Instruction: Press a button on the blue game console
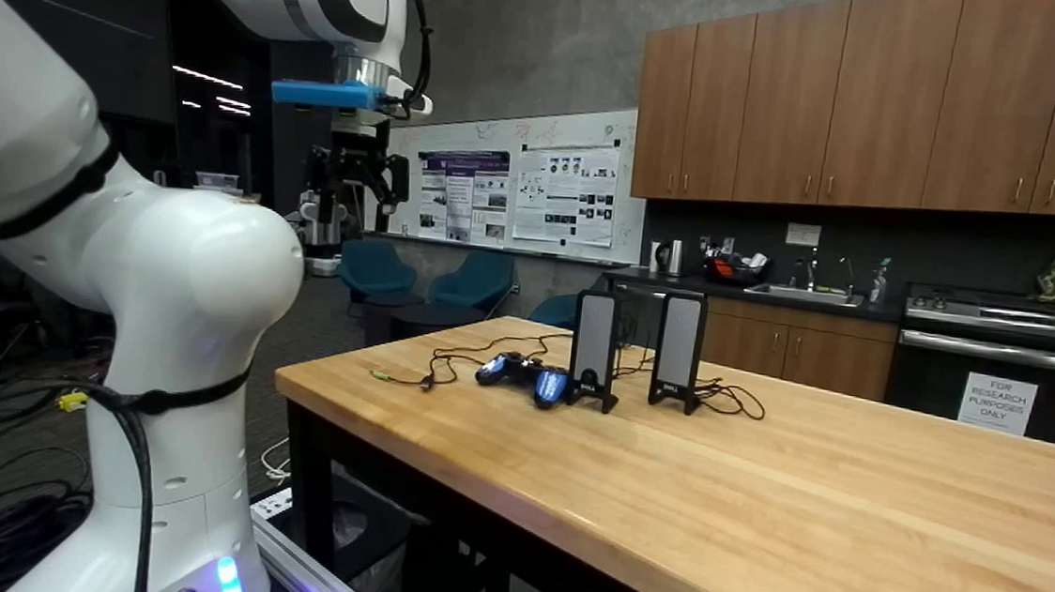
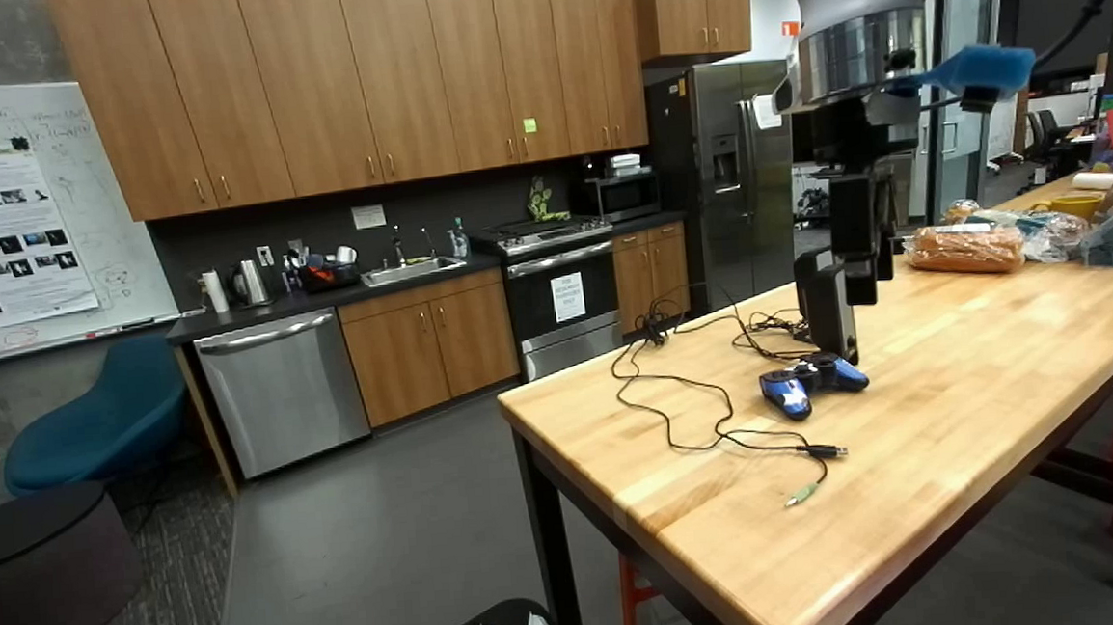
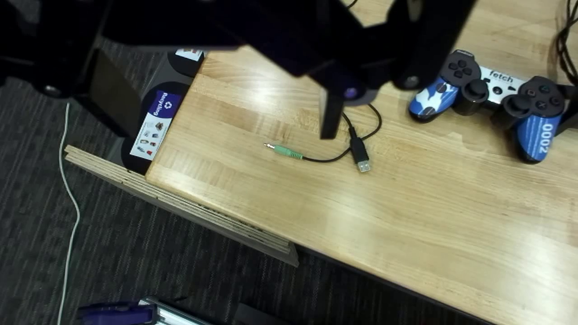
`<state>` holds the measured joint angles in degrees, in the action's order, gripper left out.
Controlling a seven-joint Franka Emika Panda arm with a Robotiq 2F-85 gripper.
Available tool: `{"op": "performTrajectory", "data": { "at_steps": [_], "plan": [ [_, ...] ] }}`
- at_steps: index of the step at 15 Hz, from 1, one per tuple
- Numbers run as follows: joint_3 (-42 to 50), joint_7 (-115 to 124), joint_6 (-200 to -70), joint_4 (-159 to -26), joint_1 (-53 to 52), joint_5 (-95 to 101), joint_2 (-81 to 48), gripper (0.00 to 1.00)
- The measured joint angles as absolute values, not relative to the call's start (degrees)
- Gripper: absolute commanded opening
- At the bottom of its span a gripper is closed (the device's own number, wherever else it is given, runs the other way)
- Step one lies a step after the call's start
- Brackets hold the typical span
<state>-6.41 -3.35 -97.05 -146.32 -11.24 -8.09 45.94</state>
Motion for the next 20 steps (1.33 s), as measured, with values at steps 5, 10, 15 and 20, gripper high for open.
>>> {"op": "performTrajectory", "data": {
  "at_steps": [5,10,15,20],
  "plan": [
    [-6.4,-3.3,-97.1,-146.3,-11.2,-8.1,45.9,1.00],
    [-6.3,-4.0,-98.2,-146.4,-10.4,-6.6,44.7,1.00],
    [-5.6,-5.3,-103.0,-146.2,-8.4,-1.2,40.7,1.00],
    [-2.8,-7.6,-106.0,-144.5,-5.4,4.2,36.0,0.71]
  ]
}}
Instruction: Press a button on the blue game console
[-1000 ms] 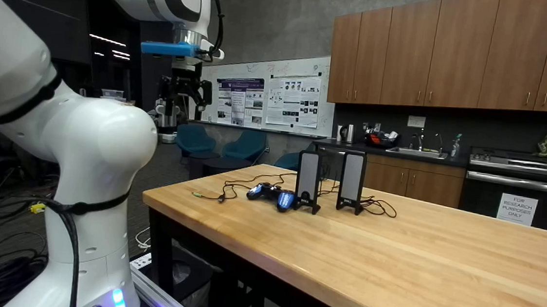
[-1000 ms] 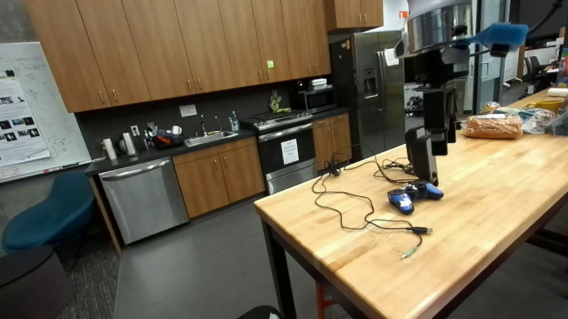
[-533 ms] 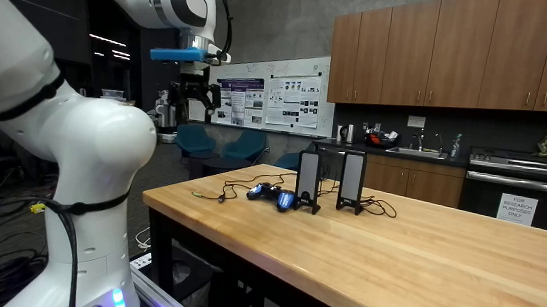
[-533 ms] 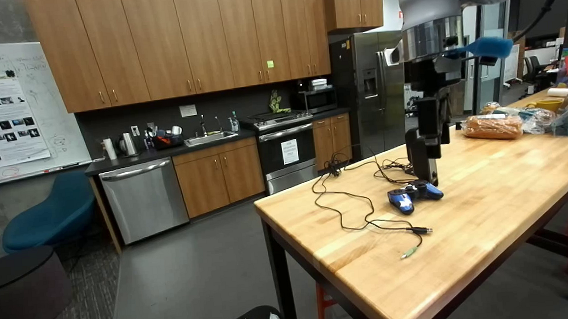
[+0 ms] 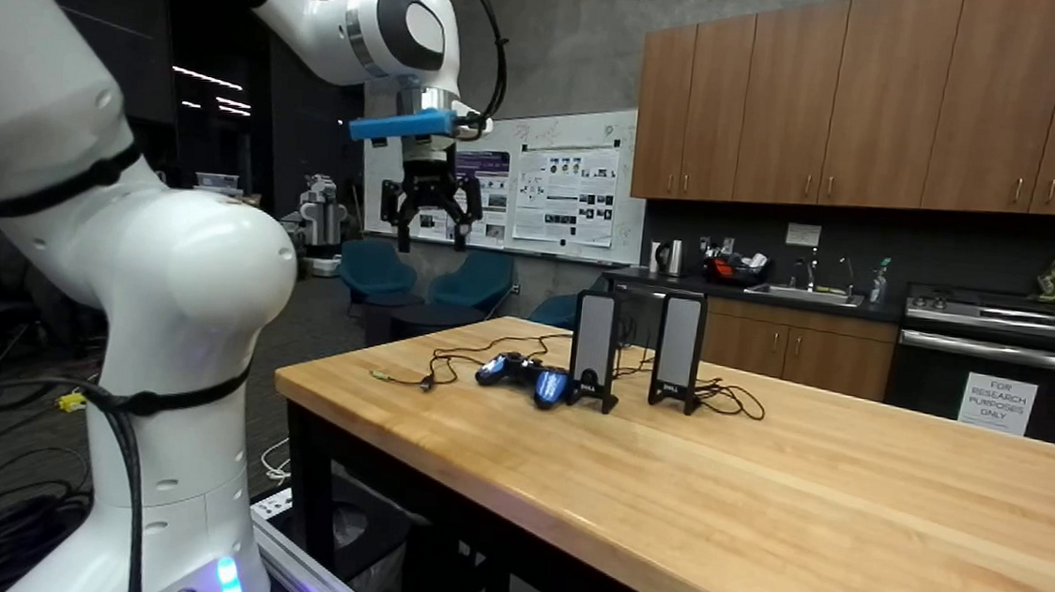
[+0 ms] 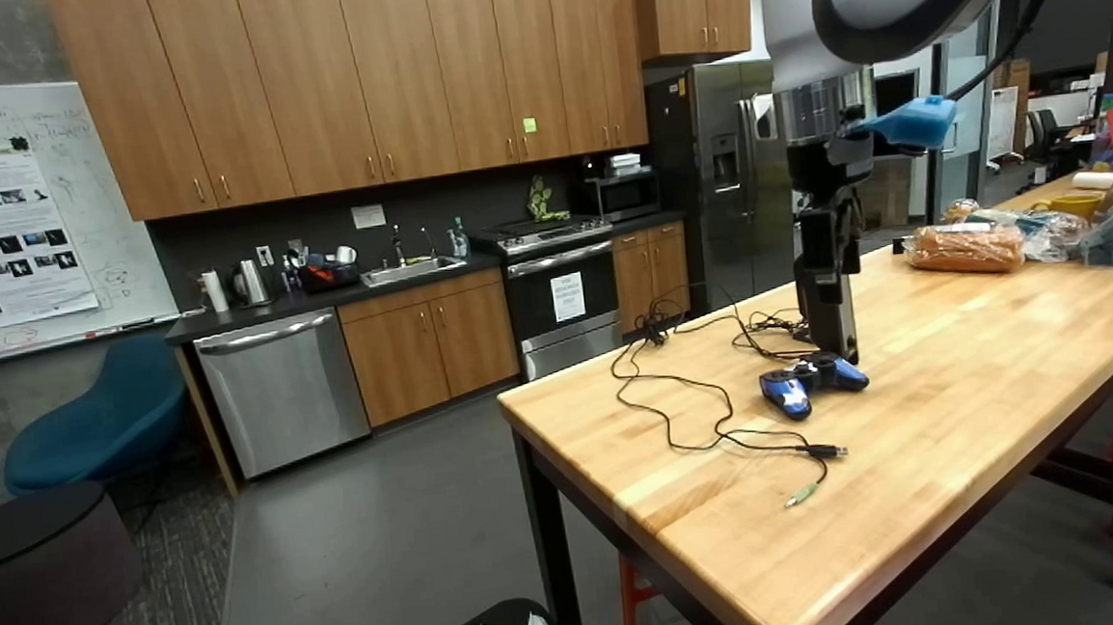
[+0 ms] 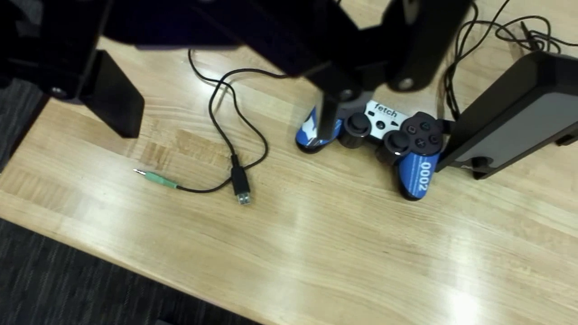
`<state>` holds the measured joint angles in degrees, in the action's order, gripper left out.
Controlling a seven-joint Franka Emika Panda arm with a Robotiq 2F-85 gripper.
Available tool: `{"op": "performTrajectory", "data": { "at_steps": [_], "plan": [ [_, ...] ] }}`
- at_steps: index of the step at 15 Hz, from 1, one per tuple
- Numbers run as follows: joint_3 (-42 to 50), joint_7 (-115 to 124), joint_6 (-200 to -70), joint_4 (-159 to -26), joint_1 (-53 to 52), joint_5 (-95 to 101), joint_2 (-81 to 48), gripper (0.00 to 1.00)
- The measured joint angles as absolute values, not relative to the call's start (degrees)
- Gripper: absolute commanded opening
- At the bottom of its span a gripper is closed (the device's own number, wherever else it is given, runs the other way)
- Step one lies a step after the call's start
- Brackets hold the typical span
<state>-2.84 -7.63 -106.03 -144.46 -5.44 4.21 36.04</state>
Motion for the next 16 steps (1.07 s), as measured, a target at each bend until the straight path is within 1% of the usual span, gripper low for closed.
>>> {"op": "performTrajectory", "data": {
  "at_steps": [1,3,4,6,8,9,10,16],
  "plan": [
    [-2.2,-8.1,-106.3,-144.0,-4.9,4.9,35.2,0.66],
    [-0.8,-8.6,-106.9,-143.1,-3.8,5.6,33.8,0.50],
    [-0.2,-8.6,-107.1,-142.6,-3.4,5.6,33.1,0.41],
    [0.9,-8.6,-107.7,-141.9,-2.5,5.5,31.9,0.24],
    [1.5,-8.1,-108.3,-141.4,-1.9,5.4,31.2,0.11],
    [1.7,-7.5,-108.9,-141.2,-1.6,5.2,31.0,0.02],
    [1.8,-6.9,-109.6,-141.2,-1.3,5.0,30.9,0.00],
    [1.8,-2.5,-116.9,-141.8,-0.8,4.2,28.1,0.00]
  ]
}}
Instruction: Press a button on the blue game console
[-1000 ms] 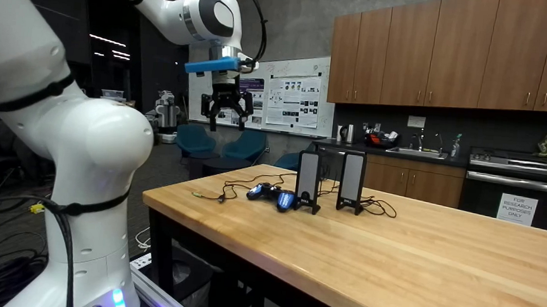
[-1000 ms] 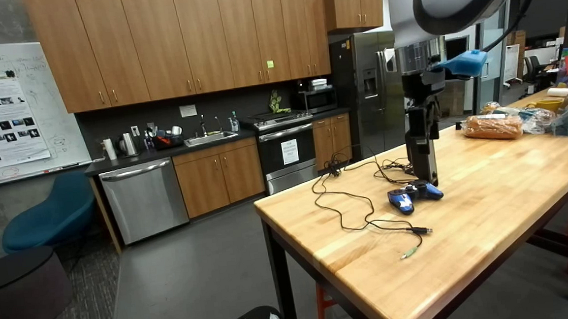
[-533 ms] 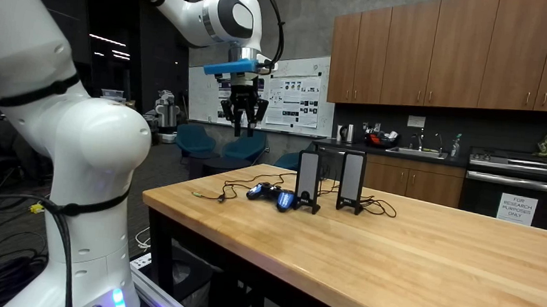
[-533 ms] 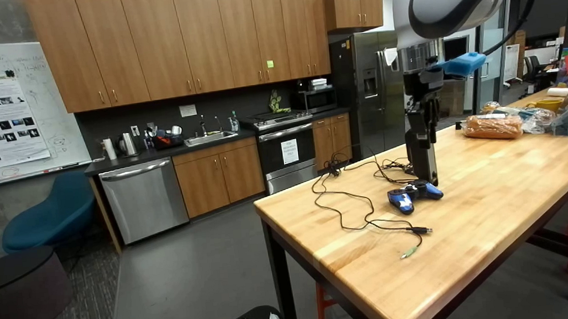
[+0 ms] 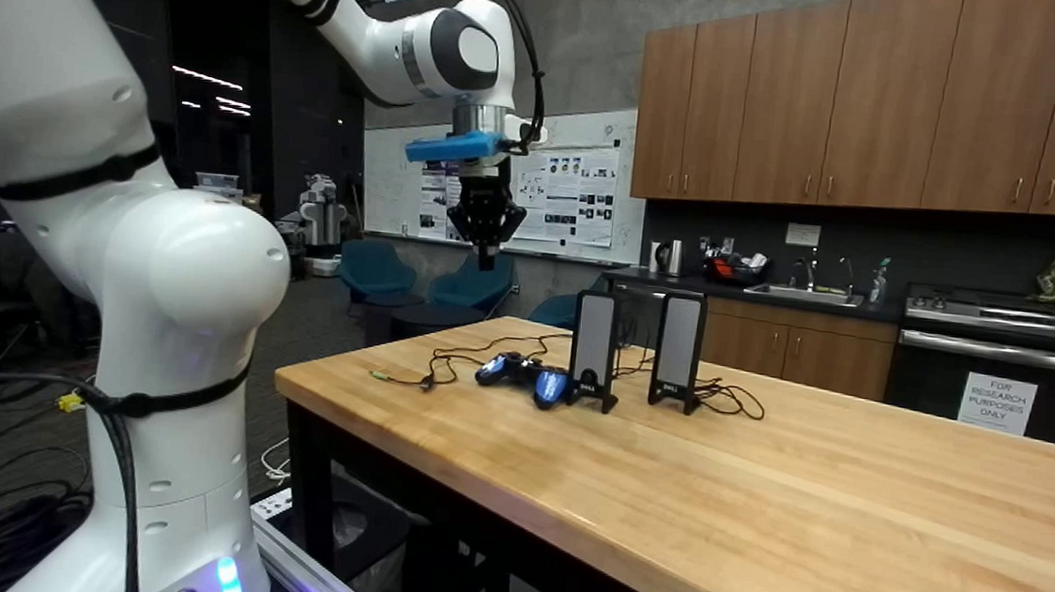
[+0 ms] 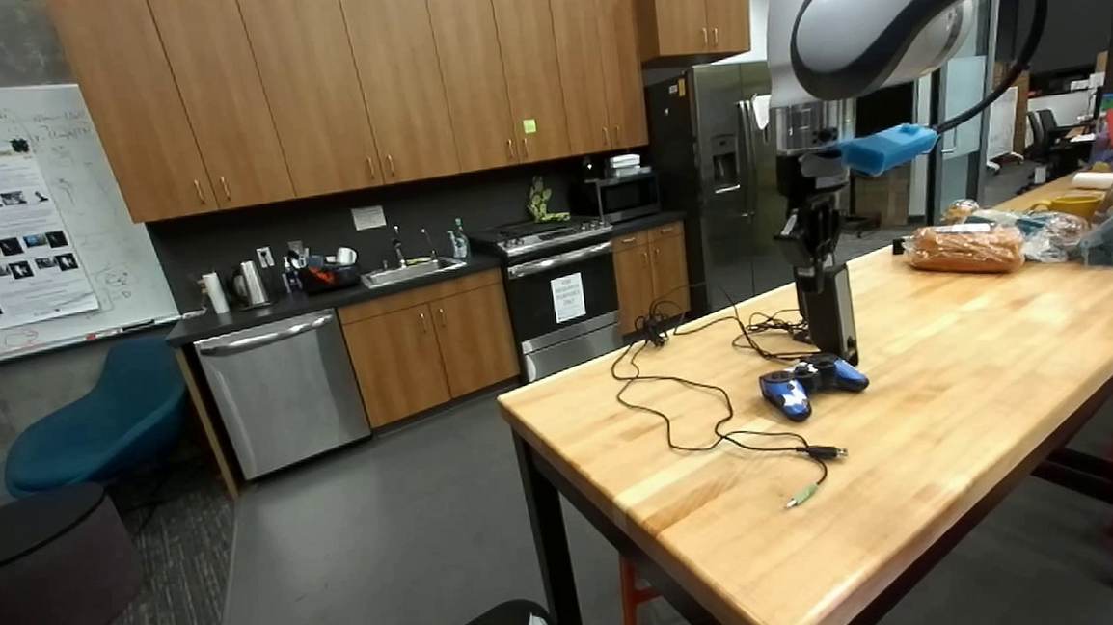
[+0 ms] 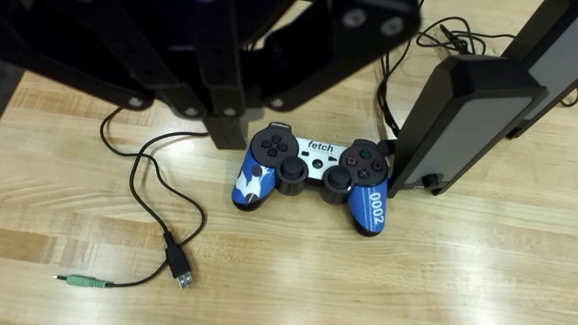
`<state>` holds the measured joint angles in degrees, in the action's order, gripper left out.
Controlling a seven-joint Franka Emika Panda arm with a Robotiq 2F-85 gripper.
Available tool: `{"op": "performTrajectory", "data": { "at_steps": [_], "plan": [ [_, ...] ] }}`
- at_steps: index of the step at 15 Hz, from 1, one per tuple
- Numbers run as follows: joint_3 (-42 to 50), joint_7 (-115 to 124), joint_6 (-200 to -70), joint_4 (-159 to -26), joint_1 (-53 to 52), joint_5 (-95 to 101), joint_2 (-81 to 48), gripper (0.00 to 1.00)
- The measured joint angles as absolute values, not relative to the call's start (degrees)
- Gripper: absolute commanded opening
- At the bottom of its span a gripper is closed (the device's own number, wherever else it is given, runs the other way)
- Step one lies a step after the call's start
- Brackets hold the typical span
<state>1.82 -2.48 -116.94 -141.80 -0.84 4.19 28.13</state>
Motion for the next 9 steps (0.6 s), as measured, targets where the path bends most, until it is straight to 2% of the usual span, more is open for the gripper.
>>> {"op": "performTrajectory", "data": {
  "at_steps": [9],
  "plan": [
    [1.3,4.4,-120.9,-142.0,0.9,4.4,23.9,0.00]
  ]
}}
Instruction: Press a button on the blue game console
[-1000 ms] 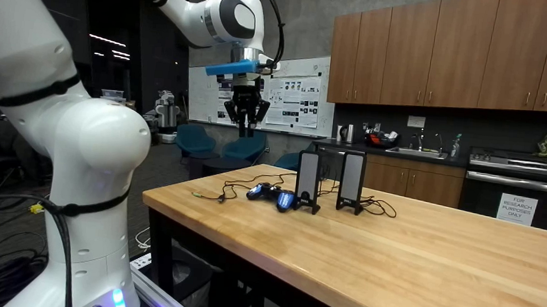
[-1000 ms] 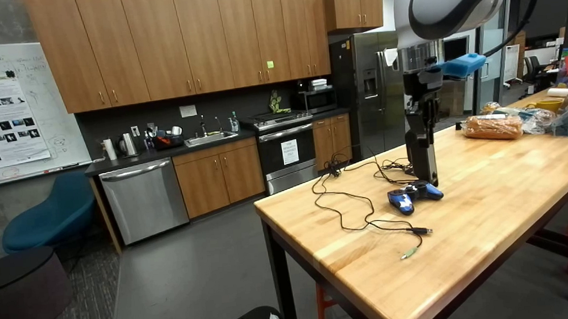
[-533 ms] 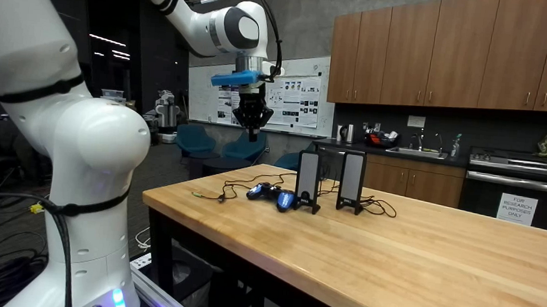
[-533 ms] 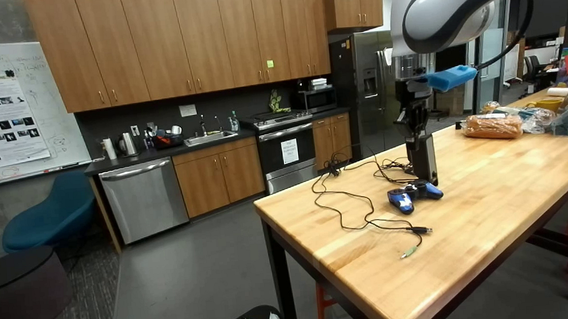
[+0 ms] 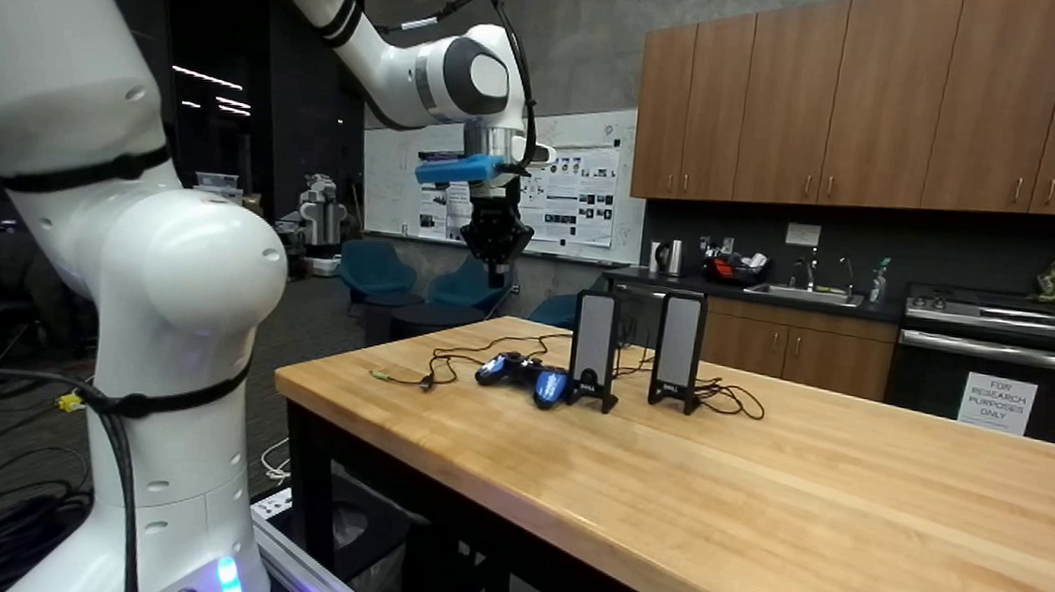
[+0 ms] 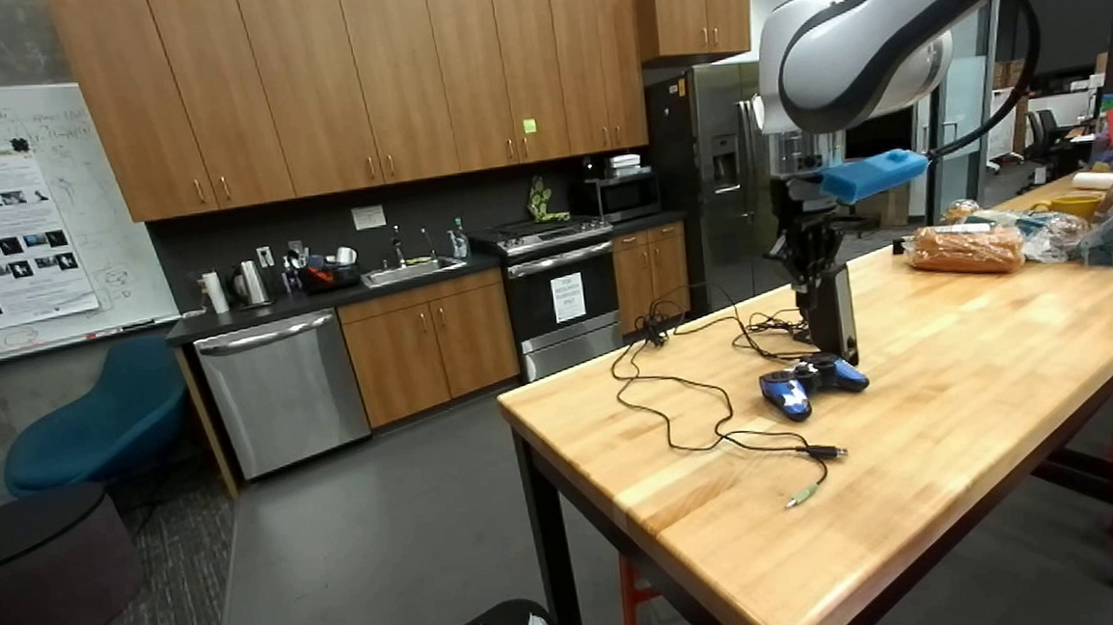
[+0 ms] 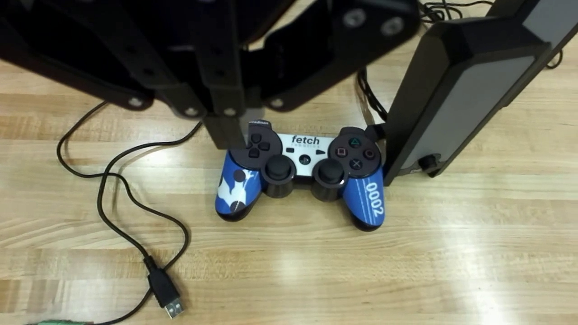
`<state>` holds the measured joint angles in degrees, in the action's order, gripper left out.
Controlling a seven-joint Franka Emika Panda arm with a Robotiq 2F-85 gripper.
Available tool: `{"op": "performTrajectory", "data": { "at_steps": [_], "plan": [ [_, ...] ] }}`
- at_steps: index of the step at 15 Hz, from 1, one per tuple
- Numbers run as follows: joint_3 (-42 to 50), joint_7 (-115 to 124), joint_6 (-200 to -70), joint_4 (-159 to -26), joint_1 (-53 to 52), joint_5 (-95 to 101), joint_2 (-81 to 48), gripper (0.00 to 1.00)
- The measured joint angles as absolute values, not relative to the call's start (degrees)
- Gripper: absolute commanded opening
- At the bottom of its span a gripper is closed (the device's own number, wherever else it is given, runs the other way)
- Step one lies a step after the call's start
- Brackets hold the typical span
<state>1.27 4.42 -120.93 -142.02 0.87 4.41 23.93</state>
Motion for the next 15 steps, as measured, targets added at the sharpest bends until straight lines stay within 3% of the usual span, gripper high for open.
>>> {"op": "performTrajectory", "data": {
  "at_steps": [1,2,3,7,13,14,15],
  "plan": [
    [1.2,5.0,-121.0,-142.0,1.0,4.4,23.8,0.00],
    [1.2,5.4,-121.0,-142.0,1.2,4.4,23.7,0.26],
    [1.1,5.8,-121.0,-142.0,1.2,4.4,23.6,0.02],
    [1.0,6.4,-120.9,-142.0,1.2,4.4,23.6,0.25],
    [1.0,6.4,-120.9,-142.0,1.2,4.4,23.6,0.26],
    [1.0,6.5,-120.9,-142.0,1.2,4.4,23.6,0.51],
    [1.0,6.5,-120.9,-142.0,1.2,4.4,23.6,0.52]
  ]
}}
